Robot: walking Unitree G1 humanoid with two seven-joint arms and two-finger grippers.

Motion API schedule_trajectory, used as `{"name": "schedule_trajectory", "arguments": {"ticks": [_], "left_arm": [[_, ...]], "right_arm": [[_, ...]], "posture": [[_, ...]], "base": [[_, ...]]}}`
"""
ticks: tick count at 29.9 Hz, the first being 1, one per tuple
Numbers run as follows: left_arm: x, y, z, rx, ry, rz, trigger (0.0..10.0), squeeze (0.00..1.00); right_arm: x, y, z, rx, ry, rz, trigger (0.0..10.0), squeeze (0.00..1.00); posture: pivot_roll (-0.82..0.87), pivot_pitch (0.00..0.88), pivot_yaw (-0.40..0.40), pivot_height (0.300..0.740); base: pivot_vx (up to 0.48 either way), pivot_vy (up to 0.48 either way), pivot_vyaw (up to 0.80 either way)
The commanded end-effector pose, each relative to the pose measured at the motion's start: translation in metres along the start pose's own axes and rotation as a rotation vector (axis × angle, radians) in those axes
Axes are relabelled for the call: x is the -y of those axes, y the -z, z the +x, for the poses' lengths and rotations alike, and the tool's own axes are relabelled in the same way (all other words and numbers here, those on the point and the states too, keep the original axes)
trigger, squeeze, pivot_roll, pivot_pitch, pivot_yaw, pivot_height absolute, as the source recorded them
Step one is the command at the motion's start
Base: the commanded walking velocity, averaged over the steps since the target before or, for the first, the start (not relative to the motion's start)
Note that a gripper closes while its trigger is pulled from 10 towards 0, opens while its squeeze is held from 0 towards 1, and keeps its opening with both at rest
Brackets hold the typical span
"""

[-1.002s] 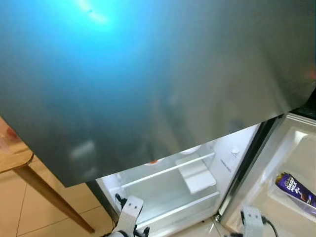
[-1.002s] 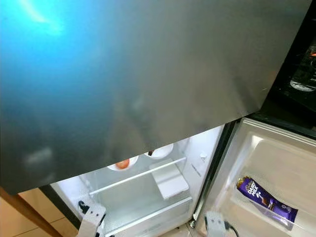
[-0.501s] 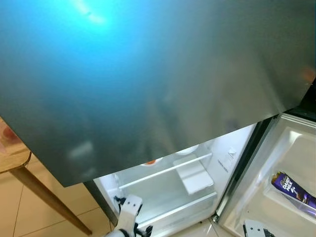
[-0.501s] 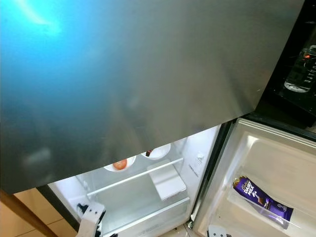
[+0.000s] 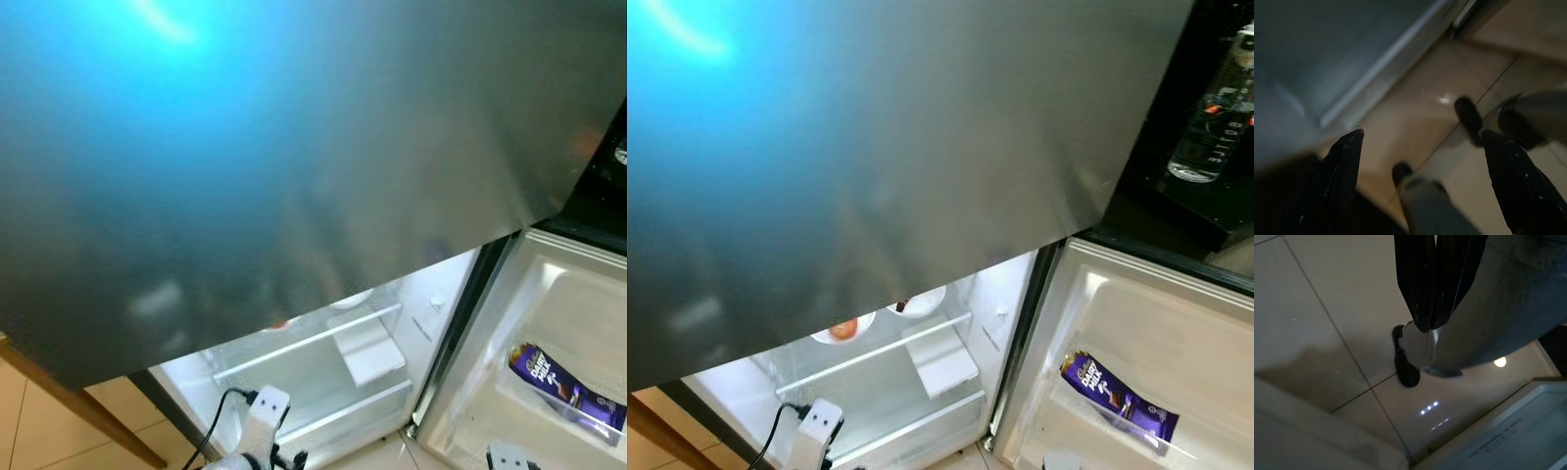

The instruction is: Restocking fridge

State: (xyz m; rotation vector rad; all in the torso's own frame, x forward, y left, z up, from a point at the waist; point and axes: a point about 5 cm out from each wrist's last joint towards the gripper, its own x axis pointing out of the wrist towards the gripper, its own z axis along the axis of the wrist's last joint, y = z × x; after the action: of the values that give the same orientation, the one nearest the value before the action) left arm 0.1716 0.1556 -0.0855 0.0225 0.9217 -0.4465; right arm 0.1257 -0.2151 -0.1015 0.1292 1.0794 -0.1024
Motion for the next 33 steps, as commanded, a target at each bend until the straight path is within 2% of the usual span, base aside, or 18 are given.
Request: {"name": "schedule_trajectory", "arguments": {"ticks": [1, 6, 12, 33], "left_arm": [[-0.014, 0.01, -0.007, -0.042, -0.06, -0.014, 10.0, 0.0], [-0.015, 0.026, -0.012, -0.1, -0.093, -0.048, 10.0, 0.0], [-0.014, 0.032, -0.013, -0.117, -0.097, -0.057, 10.0, 0.0], [-0.013, 0.045, -0.018, -0.156, -0.129, -0.083, 10.0, 0.0]], "right_arm": [[-0.003, 0.001, 0.001, -0.007, -0.004, 0.002, 10.0, 0.0], [-0.004, 0.001, 0.001, -0.011, -0.006, -0.001, 10.0, 0.0], [-0.004, 0.0, 0.001, -0.01, -0.006, -0.003, 10.0, 0.0], [-0.001, 0.004, 0.0, -0.027, 0.003, -0.014, 10.0, 0.0]], "posture": [[-0.04, 0.024, 0.01, 0.74], [-0.03, 0.023, 0.008, 0.74], [-0.03, 0.022, 0.007, 0.74], [-0.03, 0.022, 0.004, 0.74]], "base": [[0.0, 0.0, 0.0], [0.0, 0.0, 0.0], [-0.129, 0.0, 0.0], [-0.369, 0.0, 0.0]]}}
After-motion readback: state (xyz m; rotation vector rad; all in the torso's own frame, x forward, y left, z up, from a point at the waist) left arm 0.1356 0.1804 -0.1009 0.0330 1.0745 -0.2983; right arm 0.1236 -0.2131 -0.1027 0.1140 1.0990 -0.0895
